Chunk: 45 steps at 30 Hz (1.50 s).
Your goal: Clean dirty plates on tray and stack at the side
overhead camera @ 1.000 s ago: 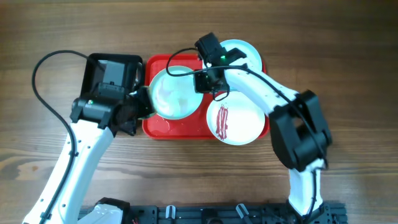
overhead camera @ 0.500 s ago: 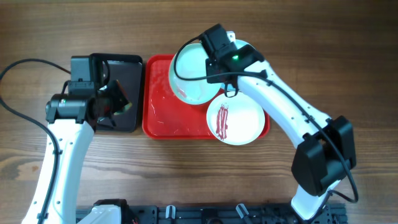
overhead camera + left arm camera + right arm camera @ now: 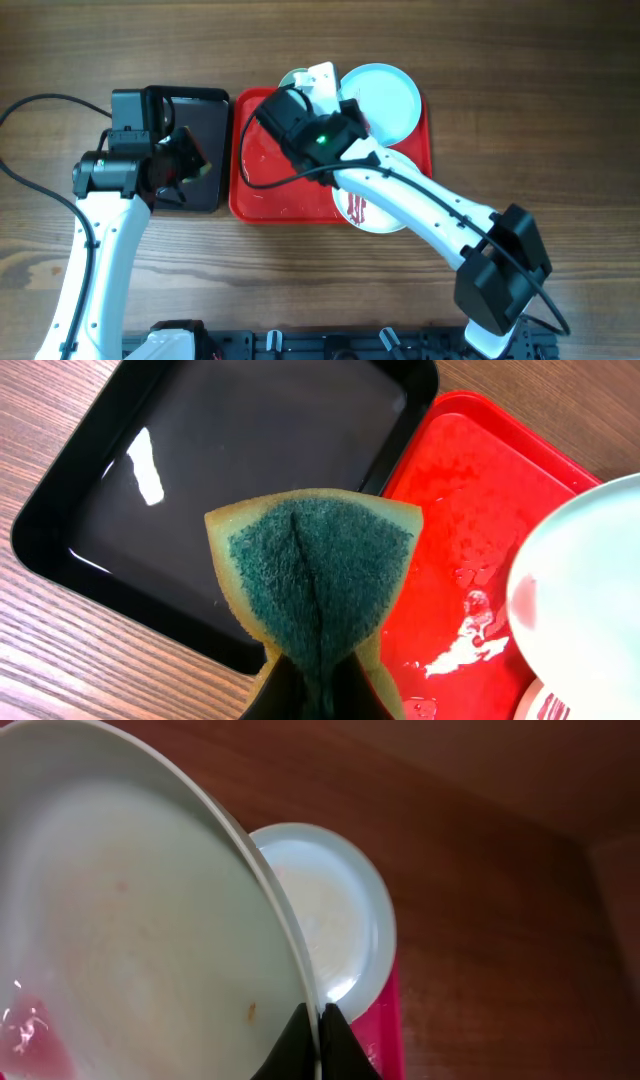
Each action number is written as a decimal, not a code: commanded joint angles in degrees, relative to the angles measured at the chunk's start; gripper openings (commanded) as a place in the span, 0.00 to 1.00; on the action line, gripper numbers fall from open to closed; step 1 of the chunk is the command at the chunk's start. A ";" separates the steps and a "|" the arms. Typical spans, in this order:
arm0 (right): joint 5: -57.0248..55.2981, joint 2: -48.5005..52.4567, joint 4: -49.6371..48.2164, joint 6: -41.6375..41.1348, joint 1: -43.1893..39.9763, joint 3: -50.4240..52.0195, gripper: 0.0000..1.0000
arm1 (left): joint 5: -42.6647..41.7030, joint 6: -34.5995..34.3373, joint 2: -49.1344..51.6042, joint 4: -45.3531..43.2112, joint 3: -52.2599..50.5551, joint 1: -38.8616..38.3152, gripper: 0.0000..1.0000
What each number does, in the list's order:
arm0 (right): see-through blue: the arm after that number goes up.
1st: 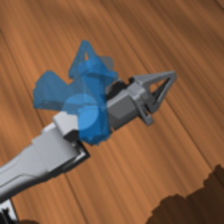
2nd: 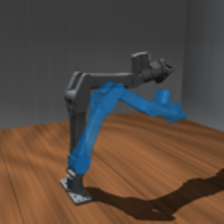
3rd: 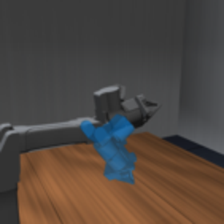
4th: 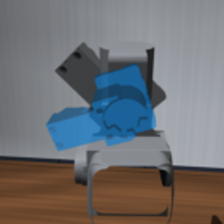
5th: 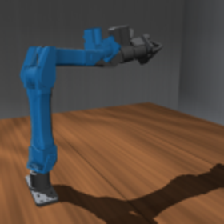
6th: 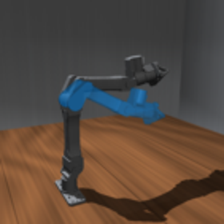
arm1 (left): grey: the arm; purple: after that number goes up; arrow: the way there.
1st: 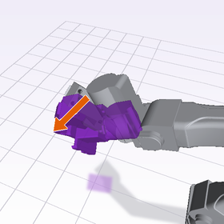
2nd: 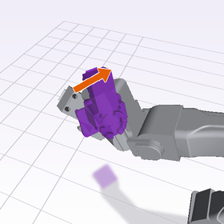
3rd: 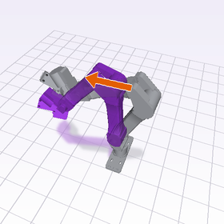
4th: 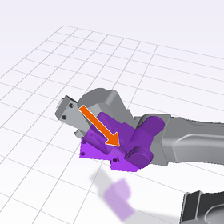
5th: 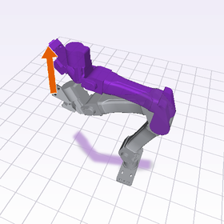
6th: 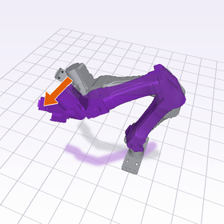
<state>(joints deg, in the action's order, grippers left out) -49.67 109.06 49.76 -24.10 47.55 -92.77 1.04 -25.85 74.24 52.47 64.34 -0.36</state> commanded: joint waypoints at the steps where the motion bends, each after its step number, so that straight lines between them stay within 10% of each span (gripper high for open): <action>1: -10.67 -1.70 -0.22 0.13 1.14 0.20 0.04 | 1.27 -0.11 -0.28 -0.37 0.28 0.26 0.04; 20: -21.64 -1.70 -4.31 5.27 5.97 0.20 0.04 | 1.62 -0.11 -0.28 -0.35 0.28 0.26 0.04; 45: 3.19 -2.10 -4.00 5.79 3.37 0.20 0.04 | 1.62 -0.07 -0.28 -0.33 0.28 0.26 0.04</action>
<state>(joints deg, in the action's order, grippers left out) -57.84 109.06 45.60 -16.60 53.15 -92.75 1.69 -25.85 74.24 52.47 64.34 -0.36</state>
